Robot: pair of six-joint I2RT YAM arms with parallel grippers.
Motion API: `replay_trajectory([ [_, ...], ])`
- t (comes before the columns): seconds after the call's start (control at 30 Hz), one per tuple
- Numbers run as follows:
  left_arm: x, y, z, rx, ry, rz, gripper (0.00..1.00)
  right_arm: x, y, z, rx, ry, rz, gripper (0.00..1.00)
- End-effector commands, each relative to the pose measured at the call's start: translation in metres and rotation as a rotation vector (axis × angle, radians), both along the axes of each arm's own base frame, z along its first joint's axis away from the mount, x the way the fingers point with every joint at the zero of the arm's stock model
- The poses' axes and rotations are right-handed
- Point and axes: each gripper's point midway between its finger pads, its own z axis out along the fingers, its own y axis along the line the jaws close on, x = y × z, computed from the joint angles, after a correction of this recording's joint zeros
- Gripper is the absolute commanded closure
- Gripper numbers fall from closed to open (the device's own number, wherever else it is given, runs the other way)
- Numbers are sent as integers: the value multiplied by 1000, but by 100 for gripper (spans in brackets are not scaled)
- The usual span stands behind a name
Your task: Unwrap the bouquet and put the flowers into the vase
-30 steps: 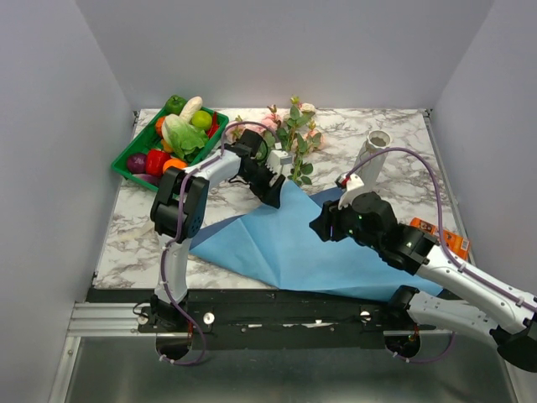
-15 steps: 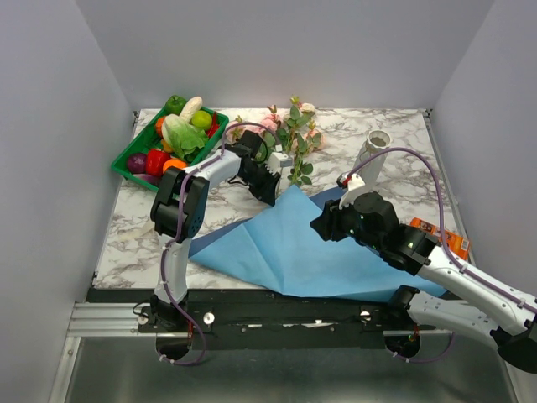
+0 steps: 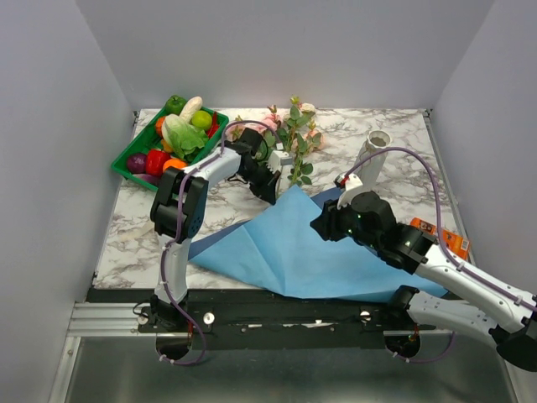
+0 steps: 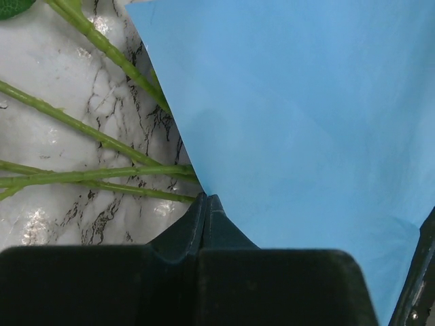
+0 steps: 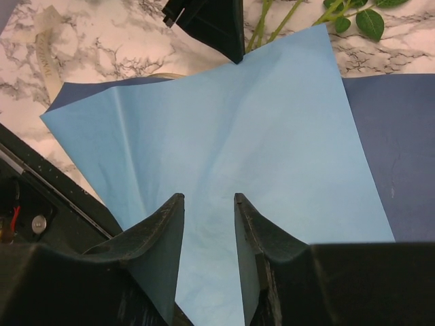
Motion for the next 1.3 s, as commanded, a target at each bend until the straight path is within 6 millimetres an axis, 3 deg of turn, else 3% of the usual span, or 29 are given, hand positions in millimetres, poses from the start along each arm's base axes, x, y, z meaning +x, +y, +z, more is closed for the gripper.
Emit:
replay_trajectory([
  [0.0, -3, -10, 30, -70, -6, -30, 100, 9, 2, 7, 13, -27, -10, 57],
  [0.03, -2, -10, 27, -59, 8, -18, 82, 9, 2, 6, 12, -26, -10, 57],
  [0.07, 0, -10, 26, -52, 18, -12, 71, 10, 2, 5, 12, -26, -10, 57],
  [0.17, 2, -9, 15, -20, 51, -8, 48, 11, 3, 5, 15, -27, -9, 57],
  [0.33, 10, -11, 7, -15, 41, 6, 34, 12, 4, 6, 22, -28, -9, 57],
  [0.6, 18, -11, -9, 18, 58, 21, 31, 11, 7, 9, 42, -30, 5, 58],
  [0.8, 18, -11, -17, 28, 67, 23, 35, 11, 9, 16, 59, -37, 10, 58],
  [0.9, 13, -12, -17, 23, 85, 11, 47, 12, 10, 19, 64, -43, 12, 59],
  [0.93, 11, -12, -14, 12, 92, 5, 57, 12, 10, 19, 63, -43, 12, 59],
  [1.03, 5, -14, -4, -10, 96, -10, 73, 12, 10, 20, 65, -44, 12, 60],
  [1.27, -8, -19, 15, -49, 98, -53, 94, 13, 10, 19, 71, -45, 4, 62],
])
